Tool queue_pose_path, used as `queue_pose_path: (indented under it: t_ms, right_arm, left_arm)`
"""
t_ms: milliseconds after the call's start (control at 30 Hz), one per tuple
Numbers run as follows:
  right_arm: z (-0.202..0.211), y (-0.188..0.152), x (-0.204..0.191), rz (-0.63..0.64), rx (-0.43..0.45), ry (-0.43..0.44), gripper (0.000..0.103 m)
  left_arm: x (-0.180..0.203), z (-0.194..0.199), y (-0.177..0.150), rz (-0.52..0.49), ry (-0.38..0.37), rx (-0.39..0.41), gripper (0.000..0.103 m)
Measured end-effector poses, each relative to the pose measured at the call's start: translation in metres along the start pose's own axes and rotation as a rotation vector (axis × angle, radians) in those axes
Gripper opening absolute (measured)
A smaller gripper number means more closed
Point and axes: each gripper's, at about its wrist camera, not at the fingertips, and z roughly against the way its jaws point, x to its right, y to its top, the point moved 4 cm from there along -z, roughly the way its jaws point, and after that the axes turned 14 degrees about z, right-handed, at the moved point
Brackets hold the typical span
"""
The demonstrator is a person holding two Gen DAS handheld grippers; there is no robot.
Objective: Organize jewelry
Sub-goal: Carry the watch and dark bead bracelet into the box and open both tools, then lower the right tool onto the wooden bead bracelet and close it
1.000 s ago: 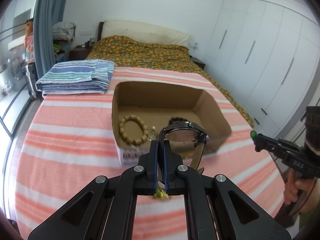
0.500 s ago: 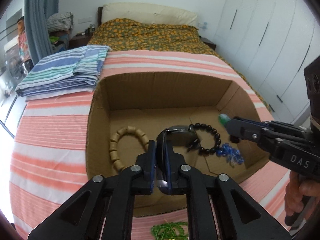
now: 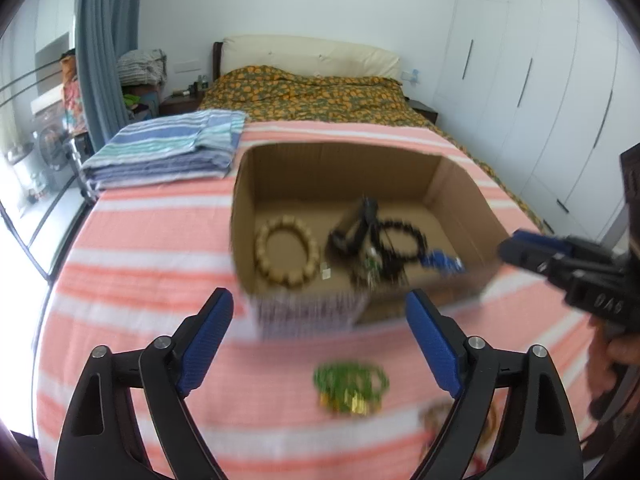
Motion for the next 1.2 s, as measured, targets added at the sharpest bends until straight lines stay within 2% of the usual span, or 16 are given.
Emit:
queue_pose_path:
  t_ms: [133, 233, 367, 533, 800, 933, 1000, 1033, 1200]
  right_arm:
    - [0.046, -0.038, -0.017, 0.051, 0.028, -0.069, 0.045]
    - [0.070, -0.075, -0.031, 0.045, 0.023, -0.116, 0.045]
    - [0.078, -0.117, -0.048, 0.005, -0.010, -0.114, 0.045]
    - [0.068, -0.156, -0.059, -0.038, -0.061, -0.065, 0.045]
    - [0.060, -0.156, -0.066, -0.048, -0.070, -0.032, 0.045]
    - [0.044, -0.146, -0.068, -0.031, -0.072, 0.022, 0.045]
    - [0.032, -0.141, -0.067, -0.013, -0.086, 0.030, 0.040]
    - [0.025, -0.139, -0.067, -0.003, -0.093, 0.037, 0.035]
    - [-0.005, -0.130, -0.066, 0.047, -0.135, 0.045, 0.027]
  left_arm:
    - [-0.010, 0.032, -0.048, -0.010, 0.025, -0.002, 0.092]
    - [-0.014, 0.044, -0.078, -0.001, 0.038, -0.013, 0.092]
    - [-0.011, 0.050, -0.111, 0.013, 0.015, -0.057, 0.092]
    - [0.000, 0.048, -0.144, 0.000, -0.021, -0.111, 0.092]
    - [-0.003, 0.040, -0.155, 0.013, -0.002, -0.139, 0.092]
    - [-0.008, 0.035, -0.154, 0.032, 0.003, -0.144, 0.092]
    - [-0.009, 0.034, -0.153, 0.033, 0.005, -0.144, 0.092]
    - [-0.009, 0.033, -0.153, 0.032, 0.007, -0.144, 0.092]
    - [-0.009, 0.031, -0.154, 0.027, 0.011, -0.147, 0.092]
